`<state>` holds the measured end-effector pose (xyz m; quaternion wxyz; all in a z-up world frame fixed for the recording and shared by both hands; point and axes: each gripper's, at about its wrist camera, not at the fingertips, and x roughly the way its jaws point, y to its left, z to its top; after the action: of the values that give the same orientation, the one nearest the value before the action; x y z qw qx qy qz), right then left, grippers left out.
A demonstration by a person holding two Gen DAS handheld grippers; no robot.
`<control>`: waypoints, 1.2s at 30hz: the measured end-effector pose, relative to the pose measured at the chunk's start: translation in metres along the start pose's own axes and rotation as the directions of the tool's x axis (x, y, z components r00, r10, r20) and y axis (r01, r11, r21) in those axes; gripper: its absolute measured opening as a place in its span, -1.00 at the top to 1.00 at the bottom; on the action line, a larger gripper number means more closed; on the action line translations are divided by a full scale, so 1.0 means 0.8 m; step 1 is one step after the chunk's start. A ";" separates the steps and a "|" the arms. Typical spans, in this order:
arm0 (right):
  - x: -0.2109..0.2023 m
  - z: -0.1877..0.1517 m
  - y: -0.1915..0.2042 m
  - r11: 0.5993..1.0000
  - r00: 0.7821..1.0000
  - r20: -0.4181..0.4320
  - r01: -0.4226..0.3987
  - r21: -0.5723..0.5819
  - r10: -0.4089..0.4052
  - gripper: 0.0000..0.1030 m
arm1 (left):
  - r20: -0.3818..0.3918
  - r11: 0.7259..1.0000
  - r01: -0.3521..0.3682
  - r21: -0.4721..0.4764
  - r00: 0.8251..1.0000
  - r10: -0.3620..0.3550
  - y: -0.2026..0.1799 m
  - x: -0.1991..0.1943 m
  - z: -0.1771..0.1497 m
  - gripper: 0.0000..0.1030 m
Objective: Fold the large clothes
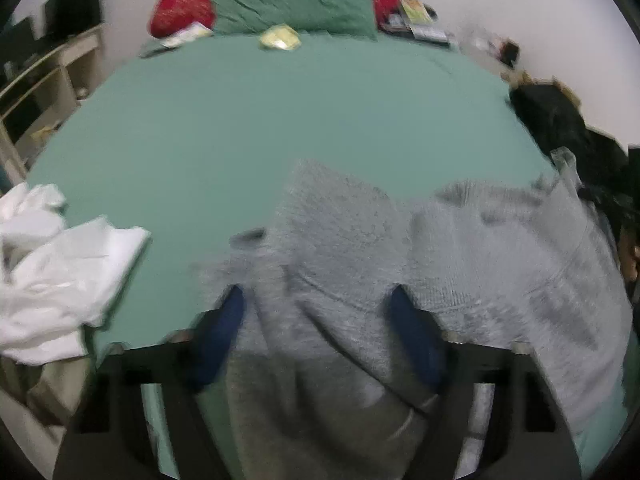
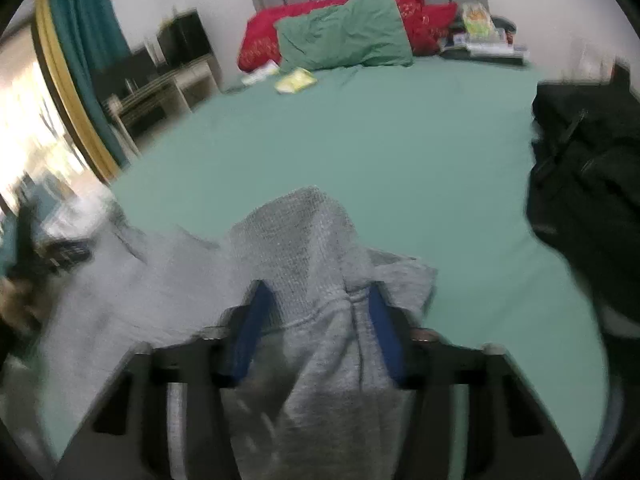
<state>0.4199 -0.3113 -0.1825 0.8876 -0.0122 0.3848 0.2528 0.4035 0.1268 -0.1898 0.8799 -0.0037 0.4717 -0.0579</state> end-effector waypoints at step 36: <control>-0.081 -0.004 -0.047 0.937 0.958 0.109 0.228 0.266 -0.264 -0.08 | 0.140 0.959 -0.154 -0.240 0.972 0.191 0.013 -0.063 -0.018 -0.24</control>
<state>0.3978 -0.3730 -0.1463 0.9320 0.0701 0.3443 0.0891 0.3647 0.1430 -0.1564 0.9107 -0.0679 0.4007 0.0741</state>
